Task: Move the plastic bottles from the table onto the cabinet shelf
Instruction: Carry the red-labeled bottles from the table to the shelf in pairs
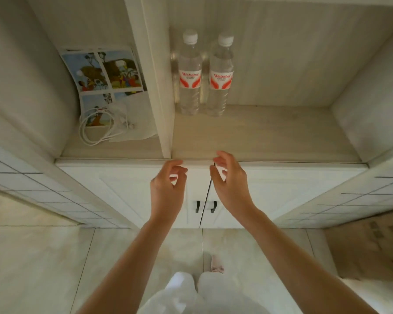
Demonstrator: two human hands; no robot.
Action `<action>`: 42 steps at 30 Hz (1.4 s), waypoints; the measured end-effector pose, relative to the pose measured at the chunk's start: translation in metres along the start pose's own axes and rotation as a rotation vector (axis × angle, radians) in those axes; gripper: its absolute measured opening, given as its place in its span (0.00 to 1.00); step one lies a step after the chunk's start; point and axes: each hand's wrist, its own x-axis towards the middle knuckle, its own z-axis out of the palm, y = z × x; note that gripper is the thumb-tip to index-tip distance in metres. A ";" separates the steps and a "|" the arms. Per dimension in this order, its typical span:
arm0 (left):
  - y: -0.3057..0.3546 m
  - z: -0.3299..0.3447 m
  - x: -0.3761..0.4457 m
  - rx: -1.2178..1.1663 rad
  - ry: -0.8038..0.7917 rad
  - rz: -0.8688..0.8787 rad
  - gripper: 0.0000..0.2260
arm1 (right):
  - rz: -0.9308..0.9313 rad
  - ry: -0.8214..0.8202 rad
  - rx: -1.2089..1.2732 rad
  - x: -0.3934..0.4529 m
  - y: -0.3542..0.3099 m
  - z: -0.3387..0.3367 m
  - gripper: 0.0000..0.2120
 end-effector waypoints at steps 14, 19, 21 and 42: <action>-0.041 -0.039 -0.177 0.190 0.390 -0.353 0.09 | -0.191 -0.652 -0.008 -0.111 0.010 0.029 0.17; -0.018 -0.031 -0.271 0.194 0.666 -0.565 0.09 | -0.378 -0.930 0.004 -0.158 0.003 0.030 0.16; -0.003 -0.030 -0.316 0.195 0.793 -0.628 0.09 | -0.461 -1.045 0.004 -0.188 -0.004 0.029 0.16; 0.126 0.010 -0.823 0.349 1.774 -1.333 0.04 | -1.235 -1.964 0.084 -0.673 -0.016 -0.050 0.14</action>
